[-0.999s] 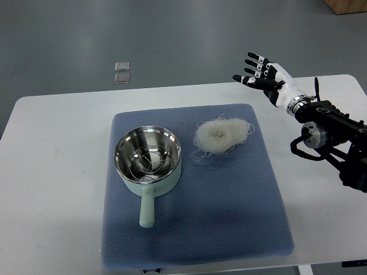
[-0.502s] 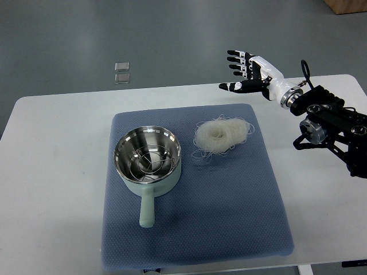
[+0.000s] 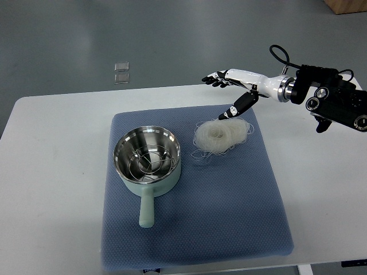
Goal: Put vermicelli into pot with right hand
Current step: 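Move the right hand over the white vermicelli bundle and lower it, then close the right hand's fingers around the vermicelli and lift it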
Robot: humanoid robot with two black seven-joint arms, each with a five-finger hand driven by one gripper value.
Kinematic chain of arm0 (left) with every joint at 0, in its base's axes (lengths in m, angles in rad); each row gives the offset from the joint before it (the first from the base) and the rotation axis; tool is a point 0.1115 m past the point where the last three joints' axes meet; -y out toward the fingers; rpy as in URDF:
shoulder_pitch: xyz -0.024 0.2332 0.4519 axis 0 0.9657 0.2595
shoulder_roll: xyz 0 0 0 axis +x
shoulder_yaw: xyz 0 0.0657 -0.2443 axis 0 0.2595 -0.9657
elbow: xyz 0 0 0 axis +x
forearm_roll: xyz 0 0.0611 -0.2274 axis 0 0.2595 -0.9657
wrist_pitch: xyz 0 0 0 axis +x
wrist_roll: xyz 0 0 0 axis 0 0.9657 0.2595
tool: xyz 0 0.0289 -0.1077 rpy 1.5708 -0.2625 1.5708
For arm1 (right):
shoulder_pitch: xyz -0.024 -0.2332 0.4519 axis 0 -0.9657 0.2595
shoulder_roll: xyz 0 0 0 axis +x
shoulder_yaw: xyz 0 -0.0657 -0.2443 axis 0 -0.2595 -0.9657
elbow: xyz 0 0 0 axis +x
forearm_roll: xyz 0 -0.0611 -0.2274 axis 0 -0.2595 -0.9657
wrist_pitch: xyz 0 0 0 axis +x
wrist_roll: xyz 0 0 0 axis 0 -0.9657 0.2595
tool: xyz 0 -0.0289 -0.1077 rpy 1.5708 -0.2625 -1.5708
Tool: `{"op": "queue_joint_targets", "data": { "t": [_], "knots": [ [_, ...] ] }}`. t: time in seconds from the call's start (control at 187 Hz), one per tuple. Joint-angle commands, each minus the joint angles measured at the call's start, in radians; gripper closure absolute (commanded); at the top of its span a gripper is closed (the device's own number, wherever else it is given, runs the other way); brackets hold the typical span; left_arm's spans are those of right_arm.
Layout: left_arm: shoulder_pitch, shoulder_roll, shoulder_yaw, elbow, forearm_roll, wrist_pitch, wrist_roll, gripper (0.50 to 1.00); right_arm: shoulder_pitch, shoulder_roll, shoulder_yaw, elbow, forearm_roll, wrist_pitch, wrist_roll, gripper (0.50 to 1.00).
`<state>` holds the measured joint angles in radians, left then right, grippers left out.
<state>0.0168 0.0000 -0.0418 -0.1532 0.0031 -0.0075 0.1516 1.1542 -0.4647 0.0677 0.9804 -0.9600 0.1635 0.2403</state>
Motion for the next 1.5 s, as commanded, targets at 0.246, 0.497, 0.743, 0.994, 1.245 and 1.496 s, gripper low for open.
{"op": "queue_joint_targets", "data": {
  "t": [0.246,0.497,0.743,0.994,1.245,1.496],
  "knots": [
    [-0.001,0.0,-0.001,0.001,0.0,0.0,0.0,0.5,0.082,0.047,-0.177,-0.008,-0.054,0.005,0.001,0.579],
    [-0.008,0.0,0.0,0.003,0.0,0.0,0.0,0.5,0.082,0.044,-0.198,-0.009,-0.054,0.013,0.001,0.581],
    [-0.008,0.0,0.0,0.003,-0.002,0.003,0.0,0.5,0.079,0.047,-0.198,-0.043,-0.065,0.024,-0.001,0.579],
    [-0.008,0.0,0.0,0.003,0.0,0.004,0.0,0.5,0.079,0.072,-0.233,-0.086,-0.19,0.022,-0.004,0.579],
    [-0.008,0.0,0.0,0.003,0.0,0.004,0.0,0.5,0.079,0.123,-0.276,-0.092,-0.224,0.016,-0.007,0.579],
    [-0.008,0.0,0.0,0.003,0.0,0.004,0.0,0.5,0.07,0.179,-0.309,-0.174,-0.244,-0.005,-0.01,0.581]
  ]
}}
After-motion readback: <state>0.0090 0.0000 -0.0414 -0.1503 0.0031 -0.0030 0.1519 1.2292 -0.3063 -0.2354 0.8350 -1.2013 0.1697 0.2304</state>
